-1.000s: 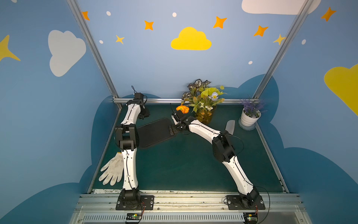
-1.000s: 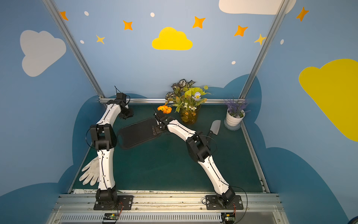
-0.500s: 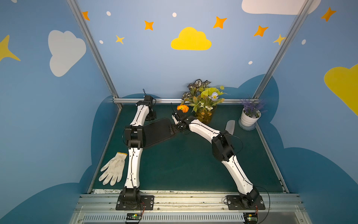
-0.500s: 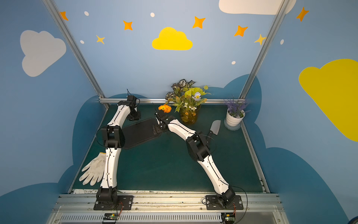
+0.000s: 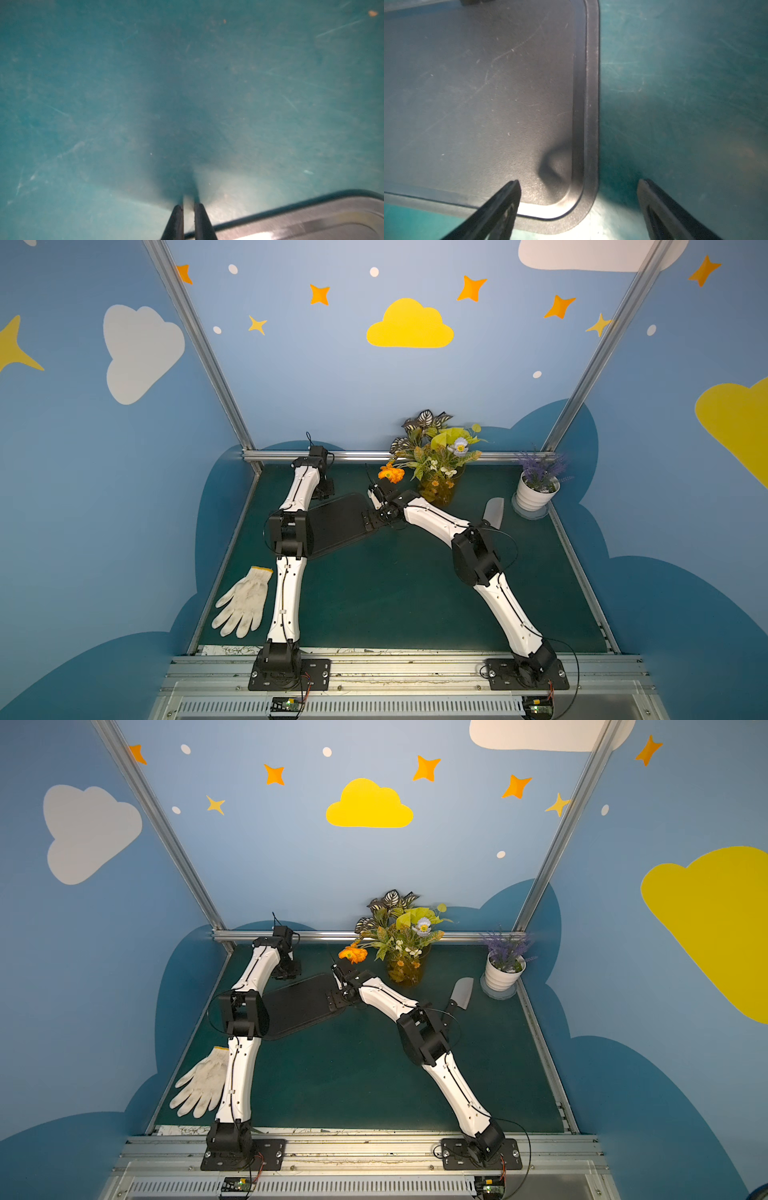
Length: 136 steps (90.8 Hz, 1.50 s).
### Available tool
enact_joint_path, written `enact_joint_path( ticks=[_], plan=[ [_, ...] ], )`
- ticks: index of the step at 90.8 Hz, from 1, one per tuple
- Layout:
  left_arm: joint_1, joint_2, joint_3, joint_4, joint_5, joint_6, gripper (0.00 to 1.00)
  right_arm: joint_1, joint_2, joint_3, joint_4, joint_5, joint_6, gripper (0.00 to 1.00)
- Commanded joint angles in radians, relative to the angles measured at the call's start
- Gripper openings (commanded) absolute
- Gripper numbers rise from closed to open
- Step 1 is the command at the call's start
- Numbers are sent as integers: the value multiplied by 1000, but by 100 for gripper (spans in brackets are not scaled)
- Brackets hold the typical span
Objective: Align the knife with the edge of the cutting board
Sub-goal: Move the work surface to the center of the board.
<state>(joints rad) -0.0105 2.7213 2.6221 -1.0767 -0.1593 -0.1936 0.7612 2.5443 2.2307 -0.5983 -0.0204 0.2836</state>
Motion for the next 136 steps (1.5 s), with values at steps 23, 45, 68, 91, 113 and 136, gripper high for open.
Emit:
enact_joint_path(
  ticks=[23, 45, 68, 91, 113, 136],
  plan=[
    [6, 51, 10, -66, 68, 6, 5, -7, 65, 68, -20, -19, 17, 93],
    [-43, 28, -61, -92, 81, 20, 3, -6, 90, 97, -47, -24, 22, 93],
    [-85, -36, -178, -119, 100, 11, 3, 2, 70, 68, -80, -25, 40, 93],
    [-140, -129, -368, -79, 95, 4, 3, 8, -30, -51, -88, 7, 87, 93],
    [-182, -318, -720, 94, 135, -62, 3, 27, -138, -216, -148, 41, 118, 93],
    [-189, -469, -931, 205, 155, -100, 3, 83, -244, -388, -147, 95, 120, 94]
  ],
)
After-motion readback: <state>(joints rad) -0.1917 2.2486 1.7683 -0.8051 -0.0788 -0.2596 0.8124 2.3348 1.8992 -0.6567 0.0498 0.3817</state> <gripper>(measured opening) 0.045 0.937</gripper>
